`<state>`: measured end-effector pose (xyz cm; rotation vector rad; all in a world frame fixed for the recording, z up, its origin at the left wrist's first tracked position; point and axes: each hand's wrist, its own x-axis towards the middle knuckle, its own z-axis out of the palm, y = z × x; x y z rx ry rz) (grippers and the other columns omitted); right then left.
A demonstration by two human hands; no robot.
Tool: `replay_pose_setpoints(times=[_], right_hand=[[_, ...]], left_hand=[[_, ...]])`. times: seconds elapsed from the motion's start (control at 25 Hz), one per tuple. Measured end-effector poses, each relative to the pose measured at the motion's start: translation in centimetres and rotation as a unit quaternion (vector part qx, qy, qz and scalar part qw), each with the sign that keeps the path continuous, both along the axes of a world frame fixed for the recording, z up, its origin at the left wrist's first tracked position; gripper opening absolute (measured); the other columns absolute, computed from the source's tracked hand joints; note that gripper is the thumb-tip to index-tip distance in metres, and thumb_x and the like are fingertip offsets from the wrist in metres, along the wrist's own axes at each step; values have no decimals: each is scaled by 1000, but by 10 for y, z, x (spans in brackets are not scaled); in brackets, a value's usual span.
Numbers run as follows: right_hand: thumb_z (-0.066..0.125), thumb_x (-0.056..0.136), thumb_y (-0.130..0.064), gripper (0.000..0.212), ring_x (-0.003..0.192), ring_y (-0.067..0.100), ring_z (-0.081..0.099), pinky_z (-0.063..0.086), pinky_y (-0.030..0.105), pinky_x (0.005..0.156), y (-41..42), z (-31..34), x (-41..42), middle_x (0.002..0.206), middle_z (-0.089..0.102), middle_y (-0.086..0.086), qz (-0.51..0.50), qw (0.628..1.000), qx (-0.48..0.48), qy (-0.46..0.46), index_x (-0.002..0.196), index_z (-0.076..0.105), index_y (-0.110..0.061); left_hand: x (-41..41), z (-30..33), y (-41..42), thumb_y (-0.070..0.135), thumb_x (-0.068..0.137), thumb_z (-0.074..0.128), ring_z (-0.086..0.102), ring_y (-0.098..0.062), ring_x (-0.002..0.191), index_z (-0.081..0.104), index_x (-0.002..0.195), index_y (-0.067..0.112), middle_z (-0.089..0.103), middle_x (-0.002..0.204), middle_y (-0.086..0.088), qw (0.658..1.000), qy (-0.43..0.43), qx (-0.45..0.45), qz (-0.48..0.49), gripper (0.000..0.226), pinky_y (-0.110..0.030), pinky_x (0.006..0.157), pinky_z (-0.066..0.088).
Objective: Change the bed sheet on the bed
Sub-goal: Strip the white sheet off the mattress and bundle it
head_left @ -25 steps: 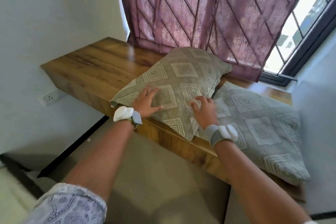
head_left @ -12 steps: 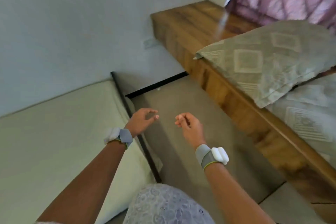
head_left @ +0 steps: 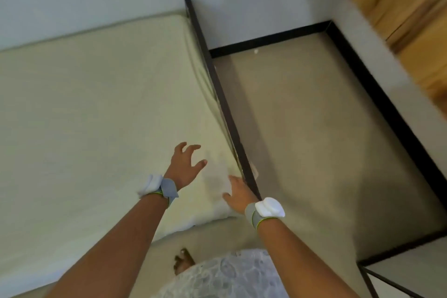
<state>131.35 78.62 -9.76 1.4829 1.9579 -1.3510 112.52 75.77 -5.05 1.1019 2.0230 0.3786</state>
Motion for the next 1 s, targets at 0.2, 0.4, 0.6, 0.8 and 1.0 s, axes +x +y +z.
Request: replay_pose_setpoints(times=[0.2, 0.4, 0.6, 0.8, 1.0], right_hand=[[39, 101, -29, 58, 120, 34, 52, 49, 39, 88, -16, -63, -28, 143, 35, 22, 86, 963, 155, -205, 144, 17, 2], [33, 99, -10, 27, 103, 33, 63, 49, 37, 78, 3, -67, -29, 118, 62, 15, 73, 973, 163, -146, 124, 44, -6], [39, 99, -23, 17, 71, 31, 55, 42, 35, 63, -4, -32, -15, 76, 58, 12, -31, 990, 136, 2, 85, 45, -16], [48, 97, -22, 37, 50, 6, 31, 31, 19, 51, -10, 23, -35, 54, 36, -6, -168, 961, 106, 192, 63, 34, -27], [49, 97, -22, 34, 54, 5, 35, 35, 20, 56, -10, 77, -81, 56, 40, -8, -177, 934, 48, 306, 65, 39, -24]], left_hand=[[-9, -71, -27, 37, 90, 59, 27, -33, 139, 35, 143, 22, 3, 156, -9, 999, -5, -27, -30, 60, -40, 112, 30], [-4, -88, -38, 40, 87, 64, 21, -32, 141, 30, 145, 22, 0, 157, -6, 997, -17, -40, -60, 69, -39, 112, 27], [14, -75, -46, 47, 74, 75, 12, -29, 144, 19, 149, 26, -2, 157, -1, 994, -38, -41, -97, 96, -39, 113, 25], [45, -61, -48, 57, 68, 70, 8, -25, 146, -1, 152, 22, 3, 159, -6, 994, 79, -22, -75, 116, -42, 118, 18], [25, -23, -49, 15, 89, 55, 49, -28, 124, 40, 143, 11, 52, 136, -13, 974, 61, 195, 98, 56, -31, 100, 39]])
